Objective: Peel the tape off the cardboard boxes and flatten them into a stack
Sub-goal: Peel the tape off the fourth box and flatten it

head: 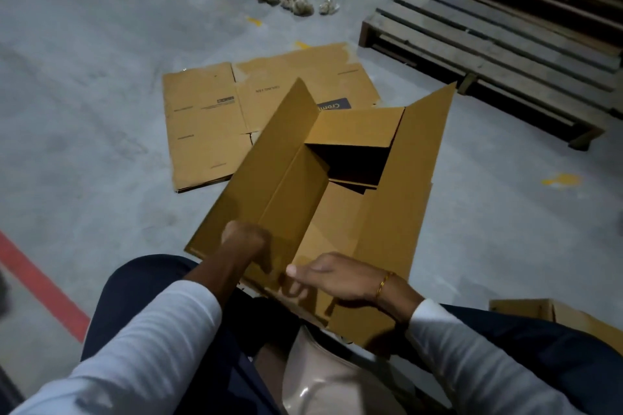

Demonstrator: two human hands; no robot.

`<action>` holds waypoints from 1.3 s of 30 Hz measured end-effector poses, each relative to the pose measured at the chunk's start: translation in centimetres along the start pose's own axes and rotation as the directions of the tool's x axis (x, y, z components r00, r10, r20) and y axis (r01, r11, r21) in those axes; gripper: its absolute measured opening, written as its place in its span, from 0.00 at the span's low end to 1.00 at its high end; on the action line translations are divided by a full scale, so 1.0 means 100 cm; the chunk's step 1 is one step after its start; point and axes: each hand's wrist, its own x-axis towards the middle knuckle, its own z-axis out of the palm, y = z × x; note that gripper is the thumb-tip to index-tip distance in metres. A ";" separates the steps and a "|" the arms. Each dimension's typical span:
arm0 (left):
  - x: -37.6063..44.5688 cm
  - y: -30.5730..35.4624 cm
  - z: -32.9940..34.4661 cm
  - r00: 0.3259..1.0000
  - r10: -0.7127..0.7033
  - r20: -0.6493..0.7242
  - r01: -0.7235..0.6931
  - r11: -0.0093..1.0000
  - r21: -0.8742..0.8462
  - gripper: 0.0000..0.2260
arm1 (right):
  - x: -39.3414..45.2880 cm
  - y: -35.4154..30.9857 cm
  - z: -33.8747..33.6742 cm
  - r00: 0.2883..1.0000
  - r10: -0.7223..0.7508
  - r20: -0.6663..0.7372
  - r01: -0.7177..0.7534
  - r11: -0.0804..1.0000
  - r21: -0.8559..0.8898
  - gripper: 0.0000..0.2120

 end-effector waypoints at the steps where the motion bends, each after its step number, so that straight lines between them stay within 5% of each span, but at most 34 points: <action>1: 0.001 -0.003 0.009 0.998 0.003 0.061 -0.005 1.000 0.031 0.29 | -0.002 0.005 -0.008 0.999 0.033 0.002 -0.033 0.994 -0.102 0.28; 4: 0.003 0.002 0.033 0.994 0.039 0.101 -0.054 0.987 0.150 0.23 | -0.009 0.025 -0.037 0.983 0.071 -0.167 -0.163 0.754 -0.637 0.19; 6: 0.006 0.012 0.040 0.995 0.080 0.064 -0.091 0.977 0.192 0.20 | -0.013 0.040 -0.055 0.951 0.087 -0.296 -0.283 0.631 -0.722 0.18; 9: 0.008 0.036 0.036 0.984 0.178 -0.013 -0.173 0.970 0.170 0.25 | -0.023 0.058 -0.081 0.908 -0.034 -0.417 -0.318 0.594 -0.739 0.11; 13: 0.008 0.069 0.034 0.924 0.375 -0.071 -0.368 0.925 0.091 0.27 | -0.043 0.070 -0.122 0.959 -0.063 -0.275 -0.199 0.539 -0.818 0.11; 17: 0.001 0.087 0.037 0.850 0.526 -0.045 -0.520 0.848 0.101 0.27 | -0.072 0.073 -0.140 0.979 0.164 -0.124 -0.149 0.152 -0.977 0.31; 19: -0.004 0.093 0.040 0.825 0.565 -0.022 -0.557 0.818 0.141 0.26 | -0.083 0.078 -0.142 0.969 0.220 -0.113 -0.129 0.056 -0.990 0.38; 21: -0.009 0.097 0.039 0.809 0.587 -0.032 -0.575 0.801 0.165 0.23 | -0.085 0.085 -0.144 0.994 0.034 -0.106 -0.106 0.008 -0.994 0.38; 24: -0.016 0.101 0.033 0.807 0.587 -0.060 -0.567 0.800 0.199 0.18 | -0.075 0.099 -0.147 0.953 -0.265 -0.149 -0.151 0.011 -0.988 0.20; 26: -0.021 0.100 0.028 0.829 0.554 -0.073 -0.527 0.818 0.229 0.17 | -0.070 0.094 -0.149 0.934 -0.306 -0.182 -0.173 0.057 -0.983 0.15; 30: -0.021 0.082 0.011 0.875 0.428 -0.228 -0.325 0.866 0.380 0.11 | -0.086 0.083 -0.140 0.915 -0.215 -0.341 -0.302 0.194 -0.933 0.11; 34: -0.026 0.041 -0.046 0.796 0.354 -0.490 -0.117 0.886 0.449 0.10 | -0.111 0.076 -0.108 0.793 -0.131 -0.595 -0.512 0.386 -0.767 0.08; 39: -0.046 0.030 -0.084 0.734 0.357 -0.578 -0.122 0.906 0.405 0.13 | -0.087 0.041 -0.052 0.842 -0.026 -0.539 -0.430 0.571 -0.699 0.10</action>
